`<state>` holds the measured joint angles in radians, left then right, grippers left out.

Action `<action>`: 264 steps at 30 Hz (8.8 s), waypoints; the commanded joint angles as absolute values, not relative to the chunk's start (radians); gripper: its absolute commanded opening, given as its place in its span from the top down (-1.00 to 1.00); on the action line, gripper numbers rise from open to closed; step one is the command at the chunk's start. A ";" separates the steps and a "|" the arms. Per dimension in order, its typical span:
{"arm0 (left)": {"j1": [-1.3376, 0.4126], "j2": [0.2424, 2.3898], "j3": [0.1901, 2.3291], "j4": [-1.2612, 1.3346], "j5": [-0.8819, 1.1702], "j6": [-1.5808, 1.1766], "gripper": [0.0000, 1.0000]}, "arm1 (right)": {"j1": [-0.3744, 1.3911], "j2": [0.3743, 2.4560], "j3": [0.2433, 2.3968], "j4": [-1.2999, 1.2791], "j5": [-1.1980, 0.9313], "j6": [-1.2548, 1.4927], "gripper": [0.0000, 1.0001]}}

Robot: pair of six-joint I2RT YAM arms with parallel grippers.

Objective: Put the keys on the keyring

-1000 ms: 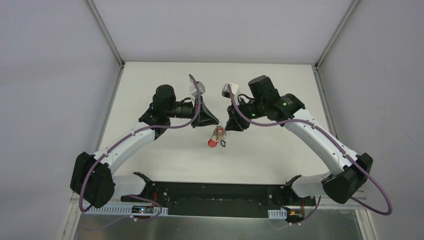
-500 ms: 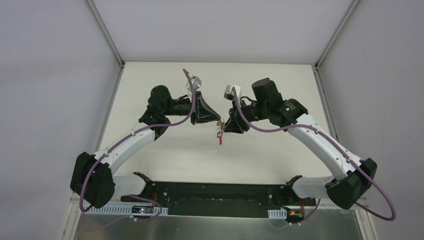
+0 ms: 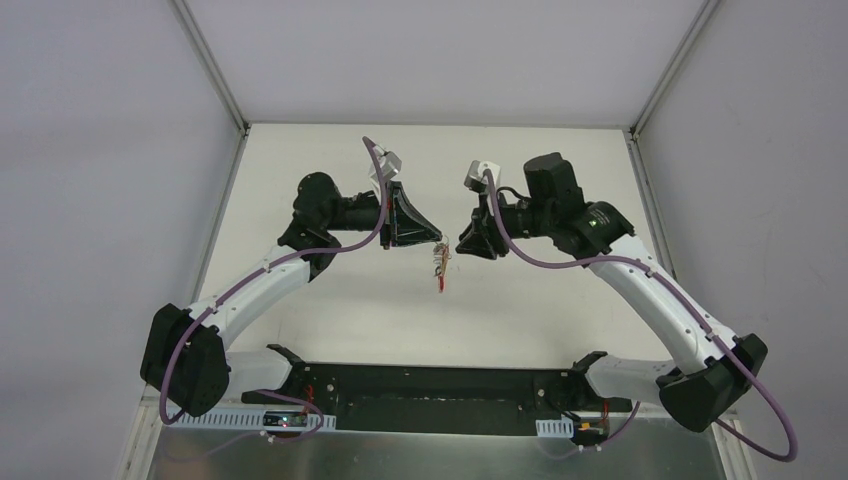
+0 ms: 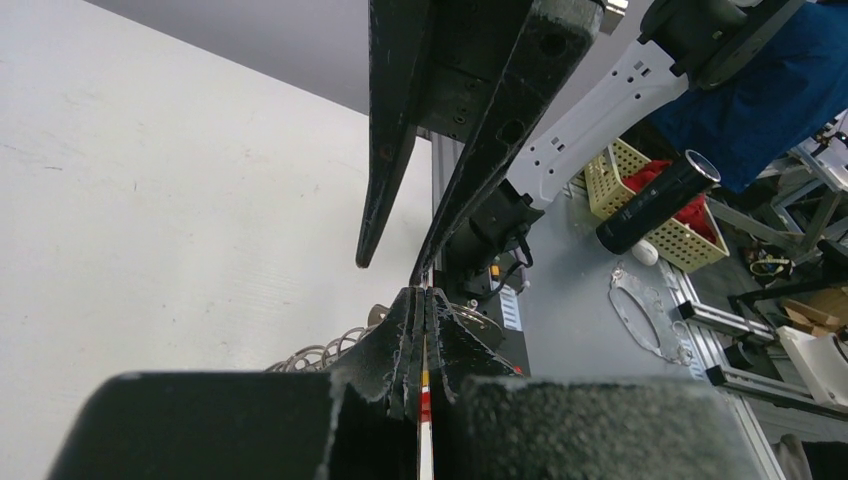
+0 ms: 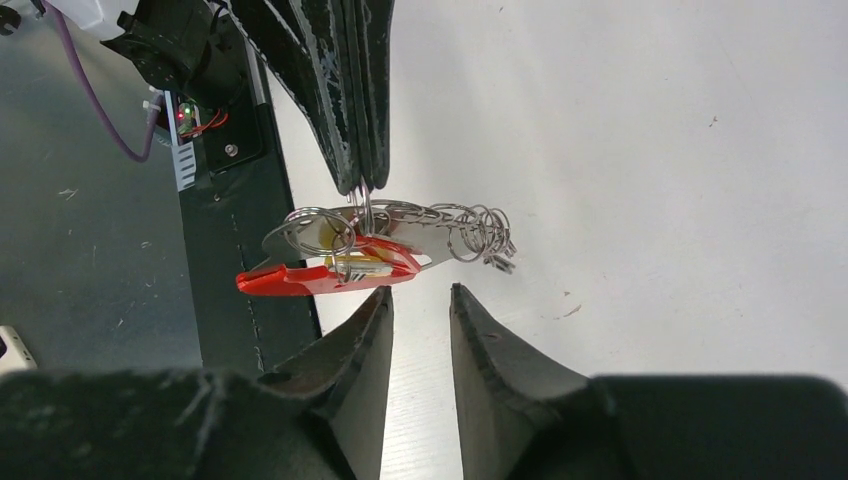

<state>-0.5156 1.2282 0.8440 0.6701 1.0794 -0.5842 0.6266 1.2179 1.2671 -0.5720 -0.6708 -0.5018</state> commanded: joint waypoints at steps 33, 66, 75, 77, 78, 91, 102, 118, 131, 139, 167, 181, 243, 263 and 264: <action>-0.512 1.228 0.854 0.739 1.118 -0.594 1.00 | 0.668 1.304 1.318 -0.516 -0.779 -0.482 0.18; -0.512 1.230 0.858 0.662 1.117 -0.523 1.00 | 0.674 1.248 1.310 -0.579 -0.681 -0.530 1.00; -0.512 1.231 0.859 0.640 1.124 -0.486 1.00 | 0.674 1.222 1.292 -0.586 -0.626 -0.546 1.00; -0.512 1.229 0.859 0.627 1.126 -0.472 1.00 | 0.673 1.220 1.295 -0.587 -0.622 -0.544 1.00; -0.512 1.228 0.858 0.620 1.126 -0.464 1.00 | 0.673 1.221 1.299 -0.590 -0.623 -0.541 1.00; -0.512 1.210 0.873 0.471 1.113 -0.335 1.00 | 0.681 1.261 1.358 -0.632 -0.651 -0.529 1.00; -0.526 1.225 0.889 0.395 1.097 -0.265 1.00 | 0.722 1.322 1.422 -0.651 -0.599 -0.516 1.00; -0.500 1.188 0.886 0.240 0.936 -0.071 -0.19 | 0.736 1.301 1.406 -0.611 -0.424 -0.492 1.00; -0.500 1.186 0.875 0.100 0.763 0.059 -0.86 | 0.669 1.348 1.418 -0.538 -0.405 -0.331 1.00; -0.502 1.239 0.857 0.195 0.734 0.080 -0.98 | 0.598 1.404 1.463 -0.511 -0.474 -0.164 1.00; -0.479 1.591 1.003 0.386 0.931 0.208 0.05 | 0.505 1.431 1.431 -0.468 -0.585 -0.102 1.00; -0.453 1.659 1.027 0.493 1.021 0.040 0.73 | 0.471 1.419 1.415 -0.455 -0.588 -0.094 1.00; -0.554 2.282 1.967 -1.274 0.959 0.115 1.00 | 0.174 1.148 0.980 -0.190 -0.445 -0.104 -0.08; -0.310 2.251 1.709 -1.301 0.848 0.278 1.00 | 0.151 1.172 0.967 -0.175 -0.501 -0.086 -0.11; -0.298 2.245 1.701 -1.302 0.848 0.283 1.00 | 0.150 1.172 0.966 -0.174 -0.502 -0.085 -0.11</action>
<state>-0.3351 2.3295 1.7237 -1.2682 0.8772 0.2138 0.1593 1.1736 0.9668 -0.2134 -0.4728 -0.1036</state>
